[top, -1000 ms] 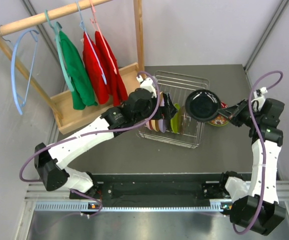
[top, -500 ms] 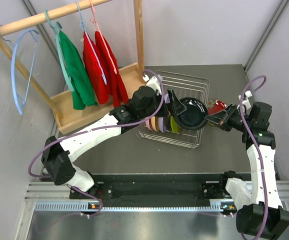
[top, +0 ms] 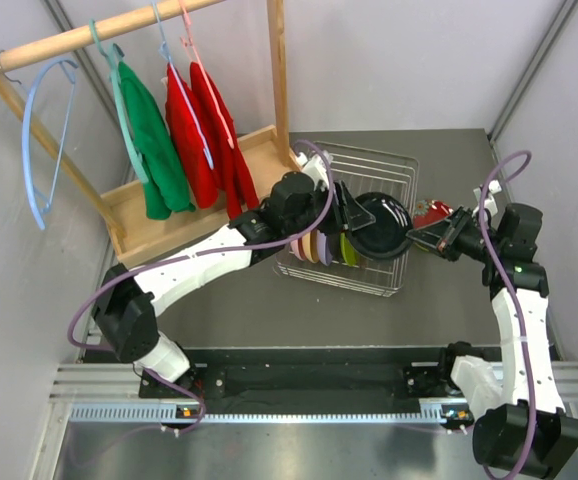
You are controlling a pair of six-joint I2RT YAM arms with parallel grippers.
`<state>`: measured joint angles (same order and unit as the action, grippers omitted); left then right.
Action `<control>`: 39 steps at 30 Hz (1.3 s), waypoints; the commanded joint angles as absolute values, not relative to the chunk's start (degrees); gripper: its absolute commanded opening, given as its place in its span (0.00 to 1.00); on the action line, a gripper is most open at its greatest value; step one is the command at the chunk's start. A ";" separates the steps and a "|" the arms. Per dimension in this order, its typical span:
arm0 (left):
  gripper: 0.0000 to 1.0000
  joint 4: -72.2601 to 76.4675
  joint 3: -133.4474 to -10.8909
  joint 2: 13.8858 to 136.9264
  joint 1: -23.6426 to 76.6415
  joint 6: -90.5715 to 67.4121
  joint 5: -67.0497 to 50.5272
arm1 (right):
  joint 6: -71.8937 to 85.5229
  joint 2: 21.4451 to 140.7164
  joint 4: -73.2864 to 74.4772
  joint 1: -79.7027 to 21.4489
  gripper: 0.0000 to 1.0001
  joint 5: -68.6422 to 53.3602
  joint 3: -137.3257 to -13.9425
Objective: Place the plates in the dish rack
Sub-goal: Insert the plate into the dish rack.
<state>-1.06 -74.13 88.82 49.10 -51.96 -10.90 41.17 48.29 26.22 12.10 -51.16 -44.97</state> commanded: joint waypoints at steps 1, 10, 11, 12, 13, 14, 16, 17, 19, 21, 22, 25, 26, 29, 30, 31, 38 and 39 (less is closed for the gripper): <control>0.45 3.25 -74.09 89.03 48.87 -53.44 -12.75 | 41.31 48.52 22.76 11.60 0.00 -53.44 -44.74; 0.13 0.53 -74.62 88.07 48.87 -52.30 -11.16 | 39.82 48.60 24.17 11.60 0.10 -52.12 -44.47; 0.11 0.27 -74.71 87.81 48.87 -51.95 -10.64 | 39.64 48.52 24.52 11.60 0.14 -51.60 -44.47; 0.08 -1.30 -74.88 87.72 48.95 -51.77 -10.29 | 39.46 48.08 24.78 11.60 0.22 -51.24 -44.39; 0.05 -1.75 -75.06 87.63 48.96 -51.51 -10.11 | 39.11 48.08 25.57 11.60 0.27 -50.72 -44.30; 0.00 -2.28 -75.23 87.37 48.96 -50.98 -9.76 | 38.68 48.08 26.01 11.60 0.31 -49.76 -44.38; 0.00 -4.04 -75.67 87.01 49.04 -50.36 -8.27 | 37.45 48.16 27.59 11.60 0.45 -48.35 -44.82; 0.00 -5.09 -75.93 86.75 49.22 -49.32 -7.57 | 36.92 48.34 29.25 11.51 0.47 -46.95 -45.00; 0.00 -8.85 -77.25 86.49 49.57 -47.91 -3.97 | 35.61 48.60 30.67 11.51 0.53 -45.80 -45.61; 0.00 -11.24 -78.65 86.48 50.01 -45.71 -1.77 | 34.28 48.69 33.48 11.60 0.58 -43.60 -46.31; 0.00 -14.03 -79.36 86.57 50.18 -45.01 -0.54 | 33.06 48.43 34.27 11.60 0.60 -42.81 -47.10; 0.00 -17.48 -81.82 86.84 51.32 -42.37 5.08 | 30.60 47.82 37.87 11.51 0.66 -38.77 -49.03; 0.00 -18.97 -82.35 86.75 51.68 -41.41 6.23 | 30.24 47.64 38.58 11.60 0.66 -36.15 -49.48; 0.00 -21.26 -83.75 87.10 52.73 -40.17 9.05 | 28.92 47.20 40.25 11.60 0.74 -32.71 -51.06; 0.00 -21.70 -84.19 87.36 53.26 -39.82 9.75 | 28.57 47.11 41.12 11.60 0.76 -31.83 -51.41; 0.00 -22.41 -84.72 87.97 53.52 -39.47 10.45 | 28.04 47.02 41.57 11.51 0.76 -30.34 -52.03; 0.00 -29.52 -92.71 92.19 56.07 -36.04 17.04 | 26.28 46.58 45.17 11.78 0.89 -23.21 -53.96; 0.00 -30.23 -93.42 92.72 56.60 -35.77 18.27 | 26.37 46.50 45.44 11.95 0.91 -22.25 -54.05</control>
